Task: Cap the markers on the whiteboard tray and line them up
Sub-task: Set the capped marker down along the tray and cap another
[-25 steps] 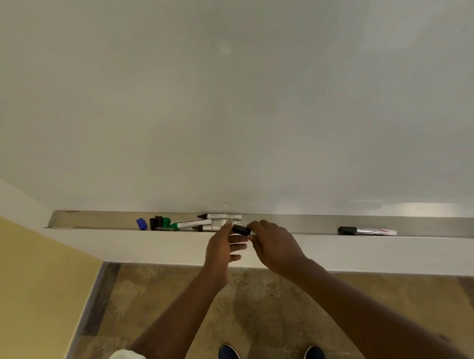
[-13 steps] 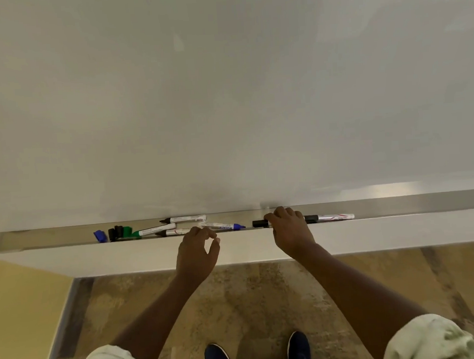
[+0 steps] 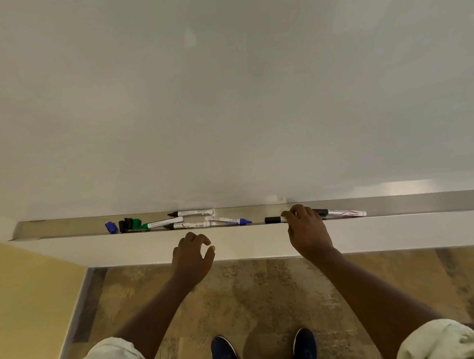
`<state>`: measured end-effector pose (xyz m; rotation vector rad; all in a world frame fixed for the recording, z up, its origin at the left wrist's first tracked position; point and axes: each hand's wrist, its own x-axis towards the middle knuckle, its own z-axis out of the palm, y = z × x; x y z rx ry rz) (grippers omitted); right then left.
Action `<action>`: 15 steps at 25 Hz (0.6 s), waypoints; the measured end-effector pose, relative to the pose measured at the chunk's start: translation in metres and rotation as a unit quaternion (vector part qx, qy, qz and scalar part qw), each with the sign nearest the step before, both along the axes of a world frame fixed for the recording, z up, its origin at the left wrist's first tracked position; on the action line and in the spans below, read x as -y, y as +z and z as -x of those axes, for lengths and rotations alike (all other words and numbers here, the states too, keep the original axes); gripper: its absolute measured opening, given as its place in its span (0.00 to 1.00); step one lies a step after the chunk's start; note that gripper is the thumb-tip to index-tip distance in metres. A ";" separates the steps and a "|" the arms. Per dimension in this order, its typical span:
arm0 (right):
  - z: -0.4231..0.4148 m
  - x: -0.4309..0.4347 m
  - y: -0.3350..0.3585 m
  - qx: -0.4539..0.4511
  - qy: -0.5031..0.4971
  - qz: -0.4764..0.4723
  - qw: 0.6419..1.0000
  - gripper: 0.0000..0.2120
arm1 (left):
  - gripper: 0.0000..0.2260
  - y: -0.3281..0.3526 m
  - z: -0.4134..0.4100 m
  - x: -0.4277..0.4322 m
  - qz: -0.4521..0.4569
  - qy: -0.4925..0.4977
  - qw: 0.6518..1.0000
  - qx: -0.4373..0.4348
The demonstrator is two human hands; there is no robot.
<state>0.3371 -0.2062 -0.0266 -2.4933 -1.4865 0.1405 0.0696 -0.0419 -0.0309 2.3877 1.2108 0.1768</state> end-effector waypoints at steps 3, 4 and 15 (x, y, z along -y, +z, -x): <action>0.005 -0.006 0.000 0.002 0.004 -0.020 1.000 0.13 | 0.08 -0.003 0.006 0.000 0.008 0.009 1.000 0.000; 0.008 -0.010 0.000 0.001 0.007 -0.030 1.000 0.13 | 0.08 -0.004 0.007 0.000 0.009 0.011 1.000 0.000; 0.016 -0.042 0.007 0.046 -0.034 -0.049 0.997 0.09 | 0.09 -0.010 0.056 -0.014 0.030 0.044 0.999 0.000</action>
